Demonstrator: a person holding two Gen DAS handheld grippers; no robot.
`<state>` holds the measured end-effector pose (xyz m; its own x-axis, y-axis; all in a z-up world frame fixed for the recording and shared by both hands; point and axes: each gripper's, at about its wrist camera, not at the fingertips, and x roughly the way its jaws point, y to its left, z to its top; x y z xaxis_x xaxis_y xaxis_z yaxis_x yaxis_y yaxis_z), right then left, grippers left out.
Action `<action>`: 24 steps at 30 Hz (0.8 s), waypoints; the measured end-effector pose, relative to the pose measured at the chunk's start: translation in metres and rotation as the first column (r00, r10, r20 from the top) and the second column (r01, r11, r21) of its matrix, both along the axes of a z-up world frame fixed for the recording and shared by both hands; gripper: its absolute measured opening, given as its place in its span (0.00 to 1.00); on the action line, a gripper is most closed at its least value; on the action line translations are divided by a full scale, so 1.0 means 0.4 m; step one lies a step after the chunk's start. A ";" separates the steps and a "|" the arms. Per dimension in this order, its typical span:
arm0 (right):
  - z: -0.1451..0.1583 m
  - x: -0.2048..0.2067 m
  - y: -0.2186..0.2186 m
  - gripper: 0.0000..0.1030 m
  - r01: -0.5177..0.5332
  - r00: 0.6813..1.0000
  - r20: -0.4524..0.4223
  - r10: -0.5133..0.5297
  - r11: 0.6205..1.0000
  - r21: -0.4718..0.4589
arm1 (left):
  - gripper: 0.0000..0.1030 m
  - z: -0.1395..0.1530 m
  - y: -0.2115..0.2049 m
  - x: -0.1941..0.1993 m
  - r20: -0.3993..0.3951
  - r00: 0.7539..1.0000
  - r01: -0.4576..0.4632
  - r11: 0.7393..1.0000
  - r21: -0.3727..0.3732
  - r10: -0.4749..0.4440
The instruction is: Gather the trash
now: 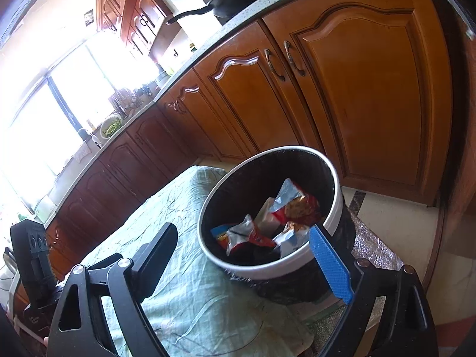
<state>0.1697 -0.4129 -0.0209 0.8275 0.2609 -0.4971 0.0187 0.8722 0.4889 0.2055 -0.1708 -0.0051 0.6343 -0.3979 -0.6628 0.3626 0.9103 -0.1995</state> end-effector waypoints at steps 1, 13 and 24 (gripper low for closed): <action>0.003 -0.015 0.016 0.91 0.001 1.000 0.010 -0.001 1.000 -0.016 | 0.86 0.003 0.019 -0.014 0.016 1.000 -0.010 1.000 -0.009 0.010; 0.076 -0.167 0.164 1.00 0.051 0.991 0.134 -0.024 0.979 -0.200 | 0.91 0.067 0.165 -0.186 0.243 0.966 -0.094 0.996 -0.002 0.092; 0.108 -0.284 0.260 1.00 0.158 0.947 0.318 -0.046 0.928 -0.336 | 1.00 0.061 0.225 -0.276 0.333 0.926 -0.209 0.976 0.062 0.177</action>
